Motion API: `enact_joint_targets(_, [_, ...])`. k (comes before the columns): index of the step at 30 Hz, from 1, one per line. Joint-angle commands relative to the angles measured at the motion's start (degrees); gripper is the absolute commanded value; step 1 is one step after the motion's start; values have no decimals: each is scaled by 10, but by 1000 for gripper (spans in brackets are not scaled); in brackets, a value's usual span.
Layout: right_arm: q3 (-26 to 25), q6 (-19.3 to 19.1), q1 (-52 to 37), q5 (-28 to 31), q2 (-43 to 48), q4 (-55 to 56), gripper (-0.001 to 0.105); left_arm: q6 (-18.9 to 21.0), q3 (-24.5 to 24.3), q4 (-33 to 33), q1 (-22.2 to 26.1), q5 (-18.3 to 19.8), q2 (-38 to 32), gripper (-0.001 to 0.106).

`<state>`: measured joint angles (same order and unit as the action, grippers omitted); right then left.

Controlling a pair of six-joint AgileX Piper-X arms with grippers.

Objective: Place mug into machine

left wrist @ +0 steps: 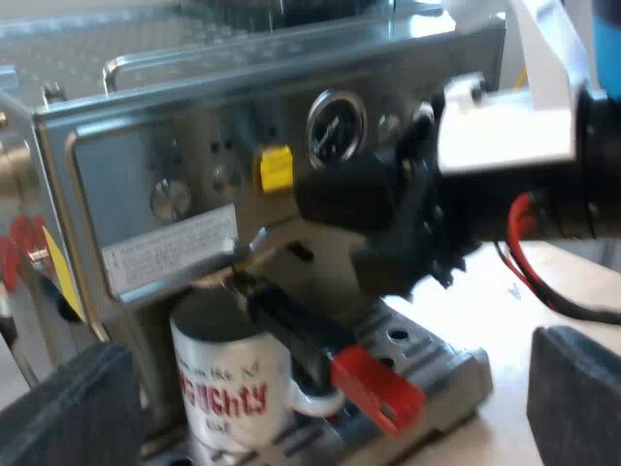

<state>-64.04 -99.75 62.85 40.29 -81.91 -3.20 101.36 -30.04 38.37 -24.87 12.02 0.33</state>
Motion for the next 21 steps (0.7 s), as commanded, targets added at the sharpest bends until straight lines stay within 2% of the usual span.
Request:
enact_joint_targets(1, [-5, -7, 22, 11, 19, 32, 35, 0, -5, -15, -3, -35, 2, 81])
enact_joint_targets(4, [-5, -5, 41, 19, 35, 79, 55, 0, -5, -15, -3, -51, 2, 81])
enact_joint_targets(9, [-5, -5, 55, 19, 68, 146, 67, 0, -6, -16, -3, -41, 2, 81])
enact_joint_targets(14, [-5, -2, 45, 11, 117, 210, 69, 0, -35, -16, -3, -32, 17, 81])
enact_joint_targets(18, [-5, -2, 21, -49, 167, 250, 69, 0, -94, -15, -3, -35, 75, 81])
enact_joint_targets(21, [-5, 2, 0, -61, 191, 261, 69, 0, -141, -14, -3, -39, 128, 81])
